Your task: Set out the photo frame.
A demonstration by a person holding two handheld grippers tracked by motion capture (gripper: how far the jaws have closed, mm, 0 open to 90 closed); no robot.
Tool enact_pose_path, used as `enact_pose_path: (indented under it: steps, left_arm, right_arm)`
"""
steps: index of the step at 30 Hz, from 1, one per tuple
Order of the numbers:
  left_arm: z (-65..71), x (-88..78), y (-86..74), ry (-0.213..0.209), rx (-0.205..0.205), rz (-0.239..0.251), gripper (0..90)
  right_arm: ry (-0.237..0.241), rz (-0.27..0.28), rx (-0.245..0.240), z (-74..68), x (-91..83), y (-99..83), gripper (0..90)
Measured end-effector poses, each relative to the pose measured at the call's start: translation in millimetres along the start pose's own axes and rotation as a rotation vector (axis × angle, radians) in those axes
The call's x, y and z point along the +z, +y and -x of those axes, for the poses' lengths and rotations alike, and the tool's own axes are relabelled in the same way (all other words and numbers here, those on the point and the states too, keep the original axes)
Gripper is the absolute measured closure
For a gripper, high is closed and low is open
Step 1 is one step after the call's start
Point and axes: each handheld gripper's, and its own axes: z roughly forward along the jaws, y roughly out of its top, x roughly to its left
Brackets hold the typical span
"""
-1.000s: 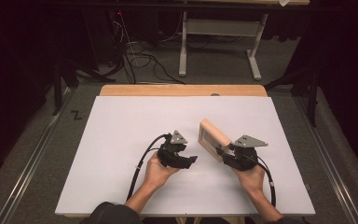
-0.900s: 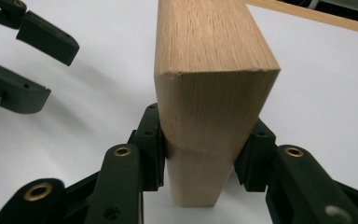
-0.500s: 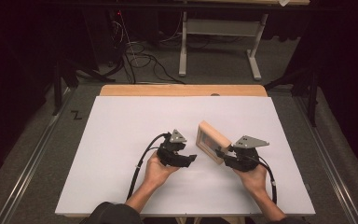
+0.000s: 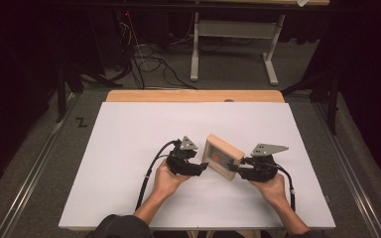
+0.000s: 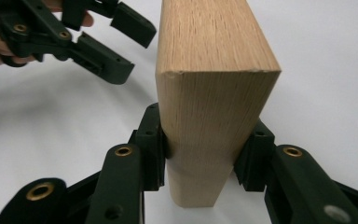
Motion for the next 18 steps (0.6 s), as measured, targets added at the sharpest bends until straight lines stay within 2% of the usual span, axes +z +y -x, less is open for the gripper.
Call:
enact_pose_path:
  steps: [4,8,13,18]
  left_arm:
    - [-1.1,4.3,2.9,0.002,-0.003,0.0,37.1]
    - [-0.8,10.5,6.3,-0.002,0.004,-0.006,37.8]
    - [-2.7,18.7,7.4,-0.002,-0.007,-0.005,40.2]
    - [-5.8,23.5,6.2,-0.003,-0.014,-0.008,42.2]
  right_arm:
    - [0.034,-0.009,0.004,3.8,-0.3,0.3,61.1]
    - [0.036,-0.008,0.01,5.2,0.0,0.5,60.9]
    - [0.017,-0.009,0.025,4.5,-0.2,0.9,59.8]
    - [-0.047,-0.01,0.006,1.4,-0.6,1.6,56.3]
